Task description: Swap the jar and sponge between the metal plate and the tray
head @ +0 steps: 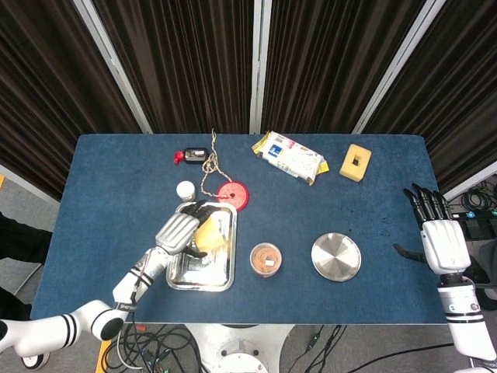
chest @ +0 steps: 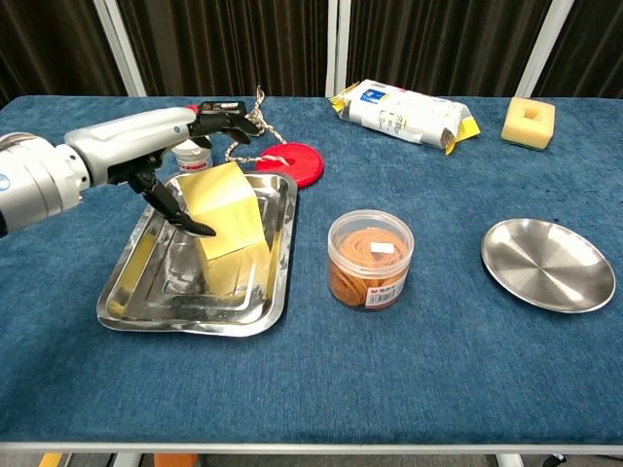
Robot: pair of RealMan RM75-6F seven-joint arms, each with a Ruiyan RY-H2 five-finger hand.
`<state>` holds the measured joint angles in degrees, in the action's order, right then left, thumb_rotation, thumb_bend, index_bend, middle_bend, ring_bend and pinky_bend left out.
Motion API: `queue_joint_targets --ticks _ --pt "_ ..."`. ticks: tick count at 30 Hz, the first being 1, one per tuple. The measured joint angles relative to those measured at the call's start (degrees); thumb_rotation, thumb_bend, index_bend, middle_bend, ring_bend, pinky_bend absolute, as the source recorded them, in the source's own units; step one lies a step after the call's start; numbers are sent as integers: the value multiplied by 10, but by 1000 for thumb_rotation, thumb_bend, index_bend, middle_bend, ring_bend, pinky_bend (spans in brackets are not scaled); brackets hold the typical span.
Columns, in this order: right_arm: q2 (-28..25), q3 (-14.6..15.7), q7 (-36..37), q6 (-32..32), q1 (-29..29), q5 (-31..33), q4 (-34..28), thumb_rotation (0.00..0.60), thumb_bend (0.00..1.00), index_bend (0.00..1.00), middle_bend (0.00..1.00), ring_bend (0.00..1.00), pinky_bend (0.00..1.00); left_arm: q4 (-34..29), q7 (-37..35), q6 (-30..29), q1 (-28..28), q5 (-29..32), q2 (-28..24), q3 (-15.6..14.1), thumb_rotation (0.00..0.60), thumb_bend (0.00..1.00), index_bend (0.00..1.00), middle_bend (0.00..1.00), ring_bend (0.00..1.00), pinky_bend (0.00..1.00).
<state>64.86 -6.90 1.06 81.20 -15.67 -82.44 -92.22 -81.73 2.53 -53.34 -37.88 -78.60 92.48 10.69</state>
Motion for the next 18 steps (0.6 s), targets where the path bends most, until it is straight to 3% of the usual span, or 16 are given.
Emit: queue_joint_targets --ticks 10,18 --pt "1 -2 14 -3 4 -6 12 600 0 0 0 0 0 12 34 23 -15 48 5 -2 600 0 95 116 6 173" --pt "2 -3 11 -8 3 -10 12 600 0 0 0 0 0 9 41 18 -19 57 4 -7 600 0 96 228 141 322"
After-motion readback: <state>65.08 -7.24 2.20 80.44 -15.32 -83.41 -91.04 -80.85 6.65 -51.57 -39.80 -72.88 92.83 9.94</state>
